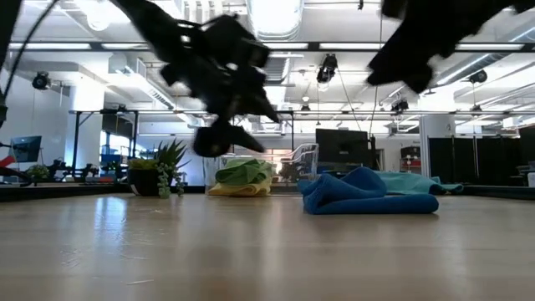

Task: Fold microfiber towels
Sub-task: Fold the bottom blue towel

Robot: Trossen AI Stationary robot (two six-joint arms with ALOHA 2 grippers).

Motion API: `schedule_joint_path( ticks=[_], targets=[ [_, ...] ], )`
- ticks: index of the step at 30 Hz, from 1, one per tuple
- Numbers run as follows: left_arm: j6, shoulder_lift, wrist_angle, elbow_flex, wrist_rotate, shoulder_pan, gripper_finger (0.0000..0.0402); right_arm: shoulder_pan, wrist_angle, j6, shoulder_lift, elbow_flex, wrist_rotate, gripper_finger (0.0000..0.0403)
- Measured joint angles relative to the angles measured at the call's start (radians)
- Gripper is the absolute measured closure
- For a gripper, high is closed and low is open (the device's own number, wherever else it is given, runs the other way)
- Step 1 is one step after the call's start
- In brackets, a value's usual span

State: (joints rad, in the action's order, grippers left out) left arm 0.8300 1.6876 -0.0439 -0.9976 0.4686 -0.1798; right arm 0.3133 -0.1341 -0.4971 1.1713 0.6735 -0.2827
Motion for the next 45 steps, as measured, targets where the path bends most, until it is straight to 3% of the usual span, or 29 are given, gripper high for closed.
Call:
schedule_joint_path(
  ticks=[7, 10, 16, 24, 30, 39, 45],
  targets=[
    [0.012, -0.308, 0.023, 0.273, -0.047, 0.078, 0.019, -0.328, -0.037, 0.405, 0.22, 0.136, 0.458, 0.0278],
    [0.027, -0.426, 0.033, 0.355, -0.096, 0.117, 0.019, -0.388, -0.107, 0.62, 0.347, 0.256, 0.554, 0.0278],
    [0.056, -0.594, 0.033, 0.472, -0.16, 0.158, 0.019, -0.42, -0.467, 0.926, 0.619, 0.546, 0.571, 0.0278],
    [0.086, -0.667, 0.034, 0.545, -0.18, 0.162, 0.019, -0.436, -0.652, 0.987, 0.845, 0.804, 0.487, 0.0278],
    [0.09, -0.676, 0.037, 0.564, -0.168, 0.164, 0.019, -0.439, -0.712, 0.991, 0.899, 0.865, 0.489, 0.0287],
    [0.08, -0.674, 0.039, 0.575, -0.156, 0.167, 0.019, -0.434, -0.761, 0.977, 0.904, 0.863, 0.525, 0.0382],
    [0.08, -0.676, 0.039, 0.578, -0.155, 0.169, 0.019, -0.434, -0.777, 0.916, 0.861, 0.871, 0.525, 0.0394]
  ],
)
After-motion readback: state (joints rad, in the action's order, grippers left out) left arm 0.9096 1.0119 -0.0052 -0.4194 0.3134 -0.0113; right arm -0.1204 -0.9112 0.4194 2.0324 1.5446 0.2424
